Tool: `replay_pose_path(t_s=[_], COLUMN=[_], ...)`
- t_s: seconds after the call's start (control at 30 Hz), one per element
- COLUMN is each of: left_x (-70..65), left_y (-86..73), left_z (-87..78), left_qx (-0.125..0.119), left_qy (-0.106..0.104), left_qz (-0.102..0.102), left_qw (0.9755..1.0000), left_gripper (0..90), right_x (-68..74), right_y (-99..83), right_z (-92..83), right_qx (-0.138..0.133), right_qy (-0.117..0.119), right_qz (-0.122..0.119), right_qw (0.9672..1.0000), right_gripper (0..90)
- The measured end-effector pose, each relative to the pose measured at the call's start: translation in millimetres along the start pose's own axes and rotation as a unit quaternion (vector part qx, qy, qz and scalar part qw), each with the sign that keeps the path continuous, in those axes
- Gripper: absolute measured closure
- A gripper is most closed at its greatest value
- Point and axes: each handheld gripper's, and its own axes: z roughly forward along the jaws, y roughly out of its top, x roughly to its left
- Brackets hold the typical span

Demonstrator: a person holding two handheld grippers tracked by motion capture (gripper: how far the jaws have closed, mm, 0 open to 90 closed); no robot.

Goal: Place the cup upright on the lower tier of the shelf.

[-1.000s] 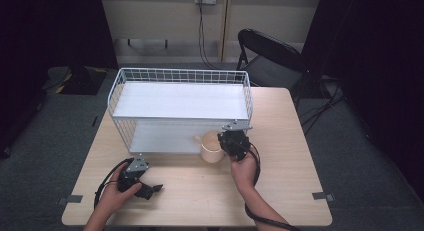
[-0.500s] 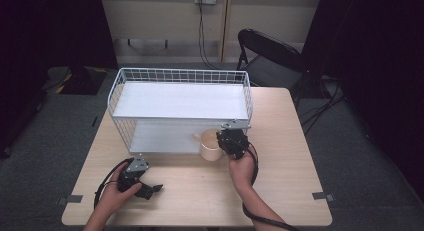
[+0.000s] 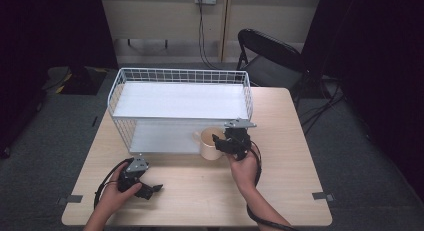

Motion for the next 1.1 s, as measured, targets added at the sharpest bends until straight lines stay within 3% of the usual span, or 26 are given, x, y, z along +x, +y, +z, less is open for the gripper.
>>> replay_pose_path(t_s=[0.07,0.23,0.5,0.77,1.1], left_x=[-0.1,-0.1,0.0,-0.1,-0.1], left_y=[-0.1,-0.1,-0.1,0.0,-0.1], left_z=[0.3,0.2,0.2,0.1,0.3], left_qx=[-0.001,-0.001,-0.001,-0.001,-0.002], left_qy=[0.001,0.001,0.001,0.0,0.001], left_qz=[0.0,0.0,0.0,0.0,-0.001], left_qw=[1.0,1.0,1.0,1.0,1.0], left_gripper=[0.0,0.0,0.0,0.0,0.0], right_x=[-0.4,1.0,6.6,5.1,9.2], right_y=[2.3,0.6,-9.1,-17.4,-18.3], right_z=[-7.4,-15.5,-17.3,-8.5,-1.0], right_qx=[-0.004,-0.007,-0.004,0.016,0.023], right_qy=[0.024,0.061,0.071,0.058,0.037], right_qz=[0.015,0.017,-0.002,-0.003,-0.008], right_qw=[0.9996,0.998,0.9975,0.9982,0.999], right_gripper=[31.7,23.8,20.5,19.6,30.6])
